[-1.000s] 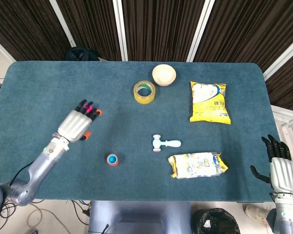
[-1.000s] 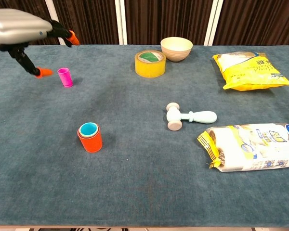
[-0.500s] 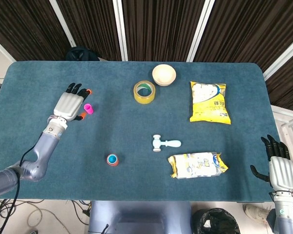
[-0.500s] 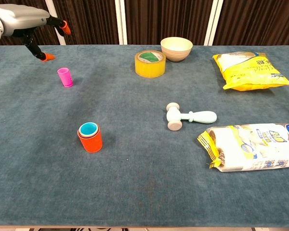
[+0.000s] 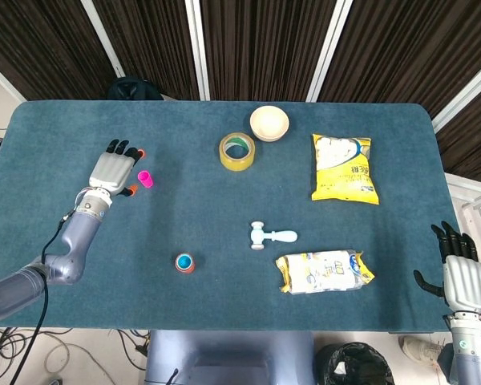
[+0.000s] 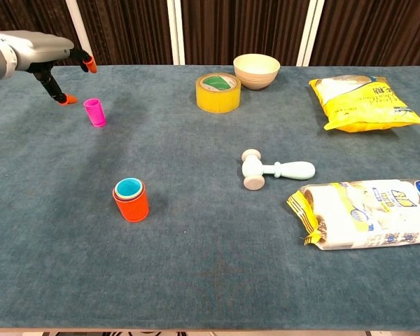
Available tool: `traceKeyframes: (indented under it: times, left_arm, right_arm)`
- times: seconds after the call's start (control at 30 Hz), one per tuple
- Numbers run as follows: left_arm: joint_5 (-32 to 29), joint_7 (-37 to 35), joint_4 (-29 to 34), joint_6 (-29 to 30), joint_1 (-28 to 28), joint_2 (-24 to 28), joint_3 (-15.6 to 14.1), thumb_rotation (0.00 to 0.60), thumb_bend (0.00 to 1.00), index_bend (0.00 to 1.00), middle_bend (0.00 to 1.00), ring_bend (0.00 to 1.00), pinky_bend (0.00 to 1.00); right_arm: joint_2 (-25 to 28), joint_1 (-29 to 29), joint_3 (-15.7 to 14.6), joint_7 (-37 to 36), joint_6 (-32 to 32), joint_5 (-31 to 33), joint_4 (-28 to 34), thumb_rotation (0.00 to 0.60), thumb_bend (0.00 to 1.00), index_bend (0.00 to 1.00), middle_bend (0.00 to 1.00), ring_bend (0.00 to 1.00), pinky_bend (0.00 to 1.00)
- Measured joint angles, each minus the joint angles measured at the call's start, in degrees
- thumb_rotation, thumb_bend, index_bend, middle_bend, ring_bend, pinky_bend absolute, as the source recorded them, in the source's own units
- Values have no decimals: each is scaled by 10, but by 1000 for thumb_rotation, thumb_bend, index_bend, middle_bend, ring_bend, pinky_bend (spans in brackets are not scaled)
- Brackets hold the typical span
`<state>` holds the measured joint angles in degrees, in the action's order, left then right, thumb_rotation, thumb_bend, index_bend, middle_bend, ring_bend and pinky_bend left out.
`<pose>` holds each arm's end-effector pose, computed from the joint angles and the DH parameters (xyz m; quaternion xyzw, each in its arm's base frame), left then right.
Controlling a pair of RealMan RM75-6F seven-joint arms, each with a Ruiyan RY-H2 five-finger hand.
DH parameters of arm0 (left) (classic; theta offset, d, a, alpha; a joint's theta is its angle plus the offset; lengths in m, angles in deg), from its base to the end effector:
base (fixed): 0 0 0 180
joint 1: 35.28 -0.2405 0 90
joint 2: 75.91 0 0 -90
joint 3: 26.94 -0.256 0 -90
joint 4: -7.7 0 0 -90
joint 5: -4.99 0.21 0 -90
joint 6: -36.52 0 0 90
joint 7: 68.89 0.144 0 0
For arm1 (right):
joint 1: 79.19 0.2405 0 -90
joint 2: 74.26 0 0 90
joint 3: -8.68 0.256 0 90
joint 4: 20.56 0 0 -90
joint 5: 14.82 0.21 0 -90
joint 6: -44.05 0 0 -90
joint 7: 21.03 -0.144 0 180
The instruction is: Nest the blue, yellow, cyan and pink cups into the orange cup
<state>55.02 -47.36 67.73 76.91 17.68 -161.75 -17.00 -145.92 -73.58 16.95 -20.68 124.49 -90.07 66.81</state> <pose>-0.2008 0.4538 0.0441 -0.7328 -0.3397 -0.2433 0.5371 -0.3353 -0.2030 0.1366 0.5218 -0.4410 0.3793 0.6240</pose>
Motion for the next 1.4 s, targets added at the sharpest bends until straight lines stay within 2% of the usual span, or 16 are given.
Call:
traceKeyframes:
  times: [0.23, 0.73, 1.13, 1.4]
  left_arm:
    - [24, -37, -70, -26, 7, -41, -2, 600, 267, 270, 175, 0, 5]
    - [78, -90, -167, -54, 10, -97, -11, 600, 271, 334, 178, 0, 5]
    - [112, -119, -213, -60, 15, -128, -10, 600, 297, 381, 186, 0, 5]
    - [127, -131, -220, -57, 13, -131, -8, 600, 305, 406, 196, 0, 5]
  right_arm:
    - [-8, 3, -1, 10, -9, 8, -11, 600, 324, 106, 44, 96, 3]
    - [-18, 7, -1, 17, -15, 13, -25, 600, 324, 106, 44, 96, 3]
    - [-20, 7, -1, 16, -17, 14, -28, 600, 324, 106, 44, 96, 3]
    - [-18, 7, -2, 11, -19, 13, -25, 600, 324, 106, 44, 96, 3]
